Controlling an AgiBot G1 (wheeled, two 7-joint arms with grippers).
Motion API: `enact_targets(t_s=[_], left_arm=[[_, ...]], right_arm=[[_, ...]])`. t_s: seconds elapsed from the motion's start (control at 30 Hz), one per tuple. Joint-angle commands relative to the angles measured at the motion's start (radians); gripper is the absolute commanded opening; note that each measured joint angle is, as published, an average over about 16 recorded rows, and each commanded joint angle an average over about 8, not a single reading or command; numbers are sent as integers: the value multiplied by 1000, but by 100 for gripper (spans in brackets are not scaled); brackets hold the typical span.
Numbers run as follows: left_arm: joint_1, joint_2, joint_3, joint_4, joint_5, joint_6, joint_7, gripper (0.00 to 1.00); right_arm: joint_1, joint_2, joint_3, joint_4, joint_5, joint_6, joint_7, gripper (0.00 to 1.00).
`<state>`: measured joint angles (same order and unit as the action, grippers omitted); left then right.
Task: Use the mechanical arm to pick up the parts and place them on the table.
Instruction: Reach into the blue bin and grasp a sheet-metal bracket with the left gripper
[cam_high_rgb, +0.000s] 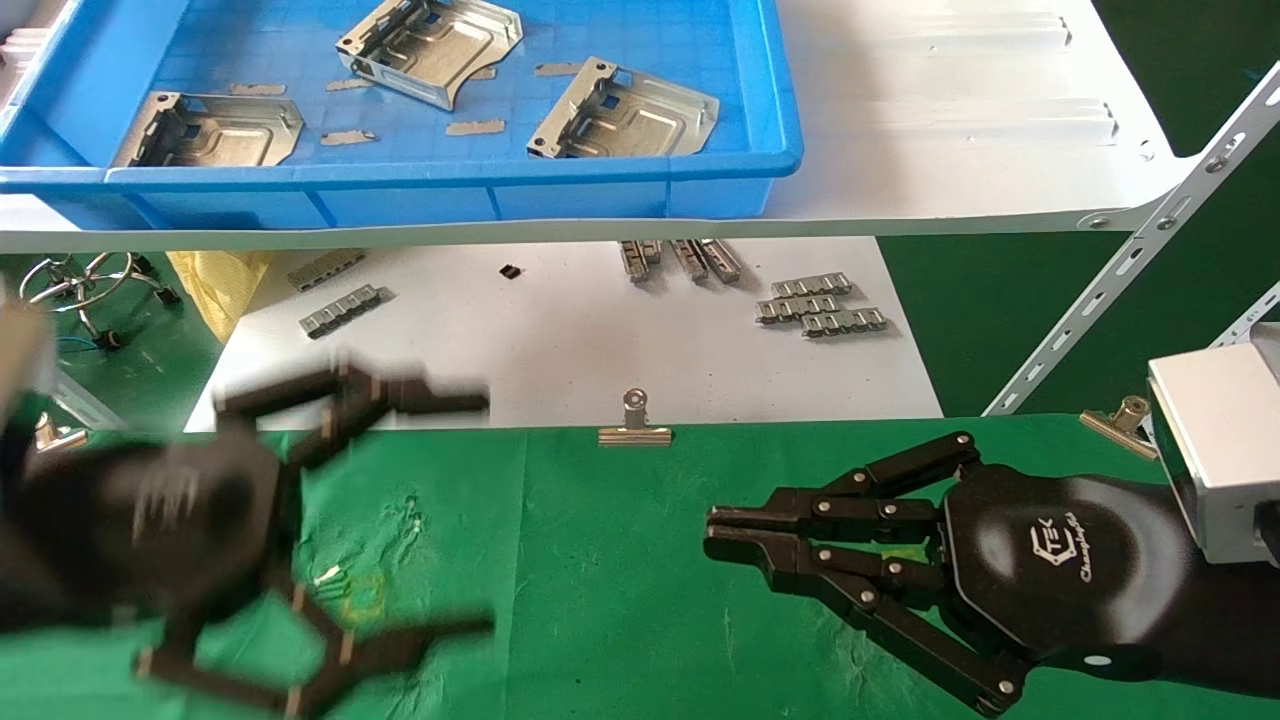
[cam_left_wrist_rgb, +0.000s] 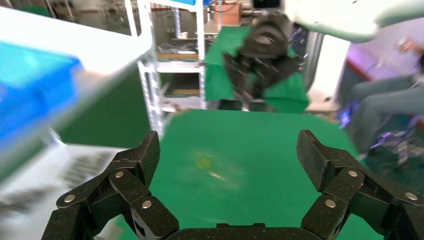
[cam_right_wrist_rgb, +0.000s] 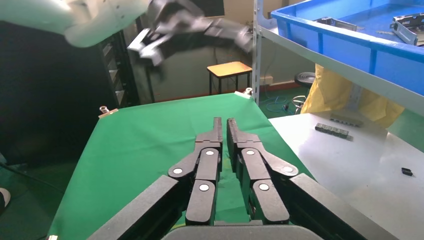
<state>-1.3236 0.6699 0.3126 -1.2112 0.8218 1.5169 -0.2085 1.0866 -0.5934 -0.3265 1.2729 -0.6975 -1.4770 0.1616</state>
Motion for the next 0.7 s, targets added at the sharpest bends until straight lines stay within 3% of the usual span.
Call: enact_targets(t_s=[0.03, 0.3, 0.5, 0.7], left_arm=[[-73, 13, 8, 6, 24, 5, -14, 100], [-439, 170, 100, 385, 249, -9, 60, 100], [-623, 303, 155, 707, 414, -202, 137, 100], [-730, 411, 213, 944, 541, -388, 176, 100]], right_arm=[[0, 0, 0, 0, 0, 0, 0, 0], [0, 0, 0, 0, 0, 0, 0, 0], [0, 0, 0, 0, 0, 0, 0, 0], [0, 0, -1, 0, 0, 0, 0, 0]])
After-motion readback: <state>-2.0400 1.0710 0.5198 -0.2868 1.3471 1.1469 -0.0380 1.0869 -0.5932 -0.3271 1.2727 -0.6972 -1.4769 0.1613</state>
